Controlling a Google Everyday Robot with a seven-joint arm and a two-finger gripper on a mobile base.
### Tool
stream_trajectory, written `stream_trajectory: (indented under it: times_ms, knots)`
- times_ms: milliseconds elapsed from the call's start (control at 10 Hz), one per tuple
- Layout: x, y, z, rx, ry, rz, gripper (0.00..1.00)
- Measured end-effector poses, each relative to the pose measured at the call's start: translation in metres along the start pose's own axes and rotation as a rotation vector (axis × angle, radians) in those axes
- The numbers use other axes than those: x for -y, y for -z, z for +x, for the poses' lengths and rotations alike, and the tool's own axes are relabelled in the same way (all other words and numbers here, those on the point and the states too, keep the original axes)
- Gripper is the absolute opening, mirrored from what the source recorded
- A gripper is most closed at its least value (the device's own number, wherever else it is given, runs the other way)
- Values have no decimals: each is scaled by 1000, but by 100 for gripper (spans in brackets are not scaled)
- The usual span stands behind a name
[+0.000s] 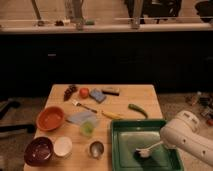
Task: Wipe tray with brush
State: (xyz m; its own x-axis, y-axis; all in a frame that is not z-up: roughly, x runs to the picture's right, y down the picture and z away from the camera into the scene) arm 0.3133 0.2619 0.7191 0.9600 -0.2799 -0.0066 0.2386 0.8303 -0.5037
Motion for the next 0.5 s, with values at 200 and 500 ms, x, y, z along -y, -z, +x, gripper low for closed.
stream_trajectory:
  times_ms: [200,500]
  knots:
    - [17,-7,15,-17,-20,0,2]
    - [57,-12,13,-17,-12,9,2]
